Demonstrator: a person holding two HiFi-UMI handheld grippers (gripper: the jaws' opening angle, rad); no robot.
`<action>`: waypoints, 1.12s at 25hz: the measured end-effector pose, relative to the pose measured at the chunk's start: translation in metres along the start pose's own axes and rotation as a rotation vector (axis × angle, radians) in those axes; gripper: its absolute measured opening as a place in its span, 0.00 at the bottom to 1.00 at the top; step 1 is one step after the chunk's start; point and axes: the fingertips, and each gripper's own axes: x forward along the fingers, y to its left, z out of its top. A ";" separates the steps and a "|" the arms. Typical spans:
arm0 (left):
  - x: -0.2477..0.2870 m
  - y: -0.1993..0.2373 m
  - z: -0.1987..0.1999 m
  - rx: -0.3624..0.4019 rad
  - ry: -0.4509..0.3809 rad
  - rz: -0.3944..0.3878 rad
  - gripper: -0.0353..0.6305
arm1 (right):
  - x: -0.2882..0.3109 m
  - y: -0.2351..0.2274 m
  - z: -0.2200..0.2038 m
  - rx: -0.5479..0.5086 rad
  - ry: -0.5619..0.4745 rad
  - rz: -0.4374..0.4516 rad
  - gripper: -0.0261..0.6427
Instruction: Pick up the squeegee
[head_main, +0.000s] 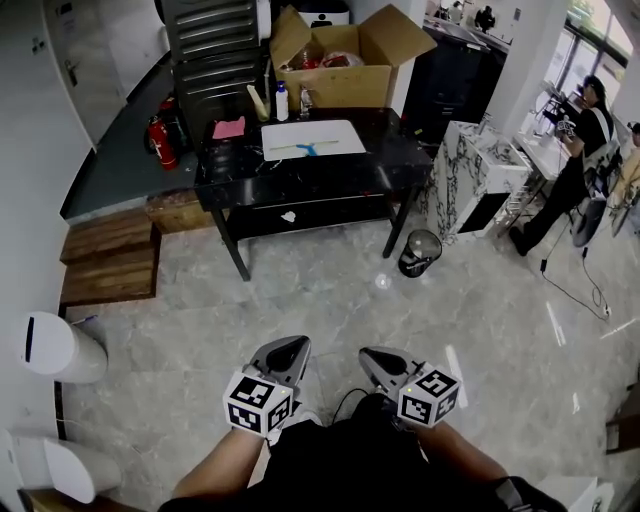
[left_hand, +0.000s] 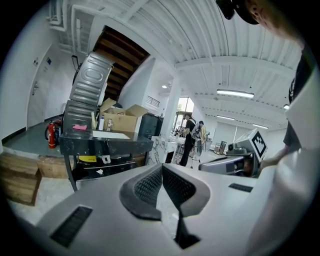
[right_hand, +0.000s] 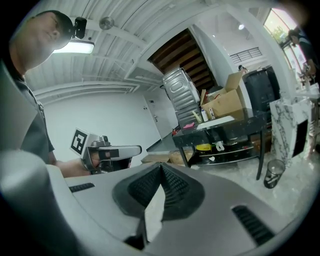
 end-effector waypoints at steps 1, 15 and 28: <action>-0.001 0.002 -0.003 -0.008 0.010 -0.004 0.08 | 0.001 0.001 -0.001 0.001 0.005 -0.005 0.05; 0.011 0.032 -0.002 -0.038 0.009 0.051 0.08 | 0.042 -0.027 0.023 0.033 -0.007 0.022 0.05; 0.087 0.058 0.047 -0.005 -0.027 0.077 0.08 | 0.078 -0.108 0.083 0.029 -0.031 0.052 0.05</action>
